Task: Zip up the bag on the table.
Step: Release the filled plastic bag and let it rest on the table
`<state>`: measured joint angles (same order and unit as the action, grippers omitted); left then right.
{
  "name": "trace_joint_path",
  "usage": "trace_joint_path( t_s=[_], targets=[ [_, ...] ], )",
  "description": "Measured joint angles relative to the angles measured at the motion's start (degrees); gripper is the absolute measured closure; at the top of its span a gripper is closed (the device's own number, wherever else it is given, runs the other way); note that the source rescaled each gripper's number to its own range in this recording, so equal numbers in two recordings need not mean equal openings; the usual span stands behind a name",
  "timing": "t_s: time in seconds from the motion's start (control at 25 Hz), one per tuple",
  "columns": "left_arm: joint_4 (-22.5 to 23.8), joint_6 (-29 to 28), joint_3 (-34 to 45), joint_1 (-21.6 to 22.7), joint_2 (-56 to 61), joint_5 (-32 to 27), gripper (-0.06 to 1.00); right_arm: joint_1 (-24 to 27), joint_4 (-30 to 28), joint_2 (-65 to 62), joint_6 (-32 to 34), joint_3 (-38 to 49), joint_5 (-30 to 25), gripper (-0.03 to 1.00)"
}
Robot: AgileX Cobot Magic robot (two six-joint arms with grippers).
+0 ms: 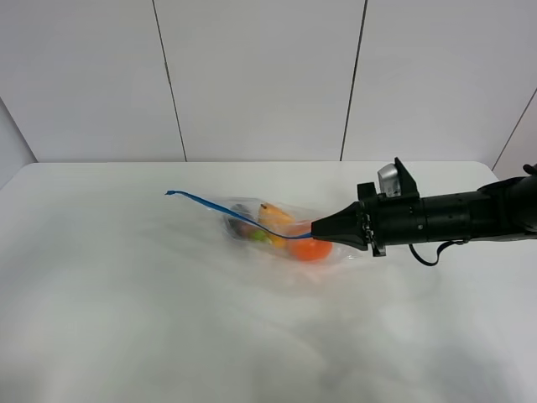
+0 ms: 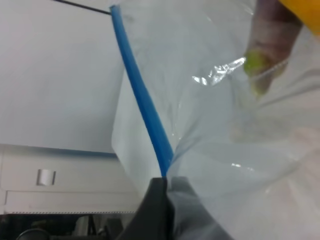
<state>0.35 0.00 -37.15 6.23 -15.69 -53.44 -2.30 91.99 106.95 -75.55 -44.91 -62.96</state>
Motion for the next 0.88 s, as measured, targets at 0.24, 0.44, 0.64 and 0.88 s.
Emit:
trace_joint_path(
  t_s=[0.24,0.44,0.64,0.88],
  targets=[
    [-0.35,-0.51,0.0,0.0,6.73,-5.6,0.15,0.0,0.0,0.0,0.0,0.0,0.56,0.97],
    [-1.16,-1.0,0.25,0.0,9.17,-8.96,0.15,0.0,0.0,0.0,0.0,0.0,0.9,0.97],
    [-2.7,-1.52,1.01,0.0,9.72,-9.55,0.15,0.0,0.0,0.0,-0.01,0.0,0.97,0.97],
    [-5.25,-0.89,3.29,0.0,14.3,-9.64,0.15,0.0,0.0,0.0,-0.06,0.0,0.97,0.97]
  ],
)
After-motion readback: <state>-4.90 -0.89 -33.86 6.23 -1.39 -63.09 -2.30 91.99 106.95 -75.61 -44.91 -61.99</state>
